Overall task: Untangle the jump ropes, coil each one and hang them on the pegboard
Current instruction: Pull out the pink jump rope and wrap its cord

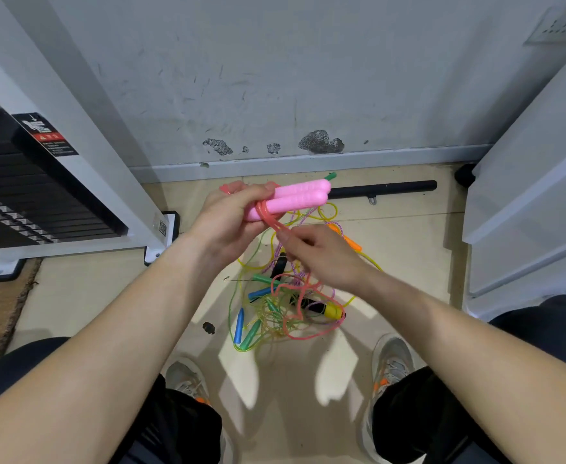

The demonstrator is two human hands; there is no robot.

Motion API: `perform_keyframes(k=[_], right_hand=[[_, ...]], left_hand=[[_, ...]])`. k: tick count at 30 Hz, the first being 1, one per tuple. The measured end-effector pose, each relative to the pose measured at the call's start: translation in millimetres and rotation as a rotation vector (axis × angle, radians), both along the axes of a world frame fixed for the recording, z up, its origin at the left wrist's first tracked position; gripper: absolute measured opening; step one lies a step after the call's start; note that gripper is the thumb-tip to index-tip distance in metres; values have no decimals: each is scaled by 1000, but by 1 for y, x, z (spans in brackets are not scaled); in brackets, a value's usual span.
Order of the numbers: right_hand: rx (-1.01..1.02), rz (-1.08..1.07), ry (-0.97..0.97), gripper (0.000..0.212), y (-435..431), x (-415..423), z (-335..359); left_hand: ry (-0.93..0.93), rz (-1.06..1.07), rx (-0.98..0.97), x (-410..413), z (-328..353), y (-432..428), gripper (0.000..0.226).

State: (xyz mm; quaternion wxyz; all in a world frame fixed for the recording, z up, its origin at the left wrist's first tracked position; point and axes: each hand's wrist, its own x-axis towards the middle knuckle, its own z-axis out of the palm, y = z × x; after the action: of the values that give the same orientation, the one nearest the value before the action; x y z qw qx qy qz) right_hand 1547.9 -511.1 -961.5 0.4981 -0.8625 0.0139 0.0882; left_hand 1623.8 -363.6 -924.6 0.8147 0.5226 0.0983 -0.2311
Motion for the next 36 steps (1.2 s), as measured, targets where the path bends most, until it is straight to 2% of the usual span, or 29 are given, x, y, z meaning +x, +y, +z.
perform_keyframes(k=[2,4,6,9,12,16,19,21,23,29,30,32,34,36], right_hand=[[-35,44,21,37,-18,15,3],[-28,76,30,19,-33,21,9],[21,114,44,16,-44,21,17],[86,159,71,5,-52,21,25],[46,124,57,5,-47,19,30],[83,-123,49,6,-33,16,31],[341,-364,128,14,-12,12,29],[474,-496,147,11,0,9,30],[476,-548,135,9,8,7,30],[214,-463,-34,7,21,1,26],[183,-432,-80,6,24,-2,24],[89,-361,-168,22,29,-8,19],[-49,-255,-262,42,32,-15,12],[-169,-181,-323,50,34,-17,6]], left_hand=[[-50,-117,-20,-1,5,6,26],[-106,-208,26,-3,7,11,34],[-167,-309,96,-4,5,15,55],[-284,-468,246,-4,1,20,74],[-463,-550,467,-6,-2,21,85],[-757,-425,742,-10,-15,10,83],[-925,-186,855,-14,-25,-1,79],[-973,-24,877,-20,-31,-10,75],[-954,110,873,-24,-35,-20,72],[-799,368,735,-23,-31,-33,67],[-735,387,707,-19,-32,-33,69],[-566,406,606,-11,-34,-32,74],[-316,429,444,-3,-37,-30,75],[-73,404,268,1,-37,-26,71]])
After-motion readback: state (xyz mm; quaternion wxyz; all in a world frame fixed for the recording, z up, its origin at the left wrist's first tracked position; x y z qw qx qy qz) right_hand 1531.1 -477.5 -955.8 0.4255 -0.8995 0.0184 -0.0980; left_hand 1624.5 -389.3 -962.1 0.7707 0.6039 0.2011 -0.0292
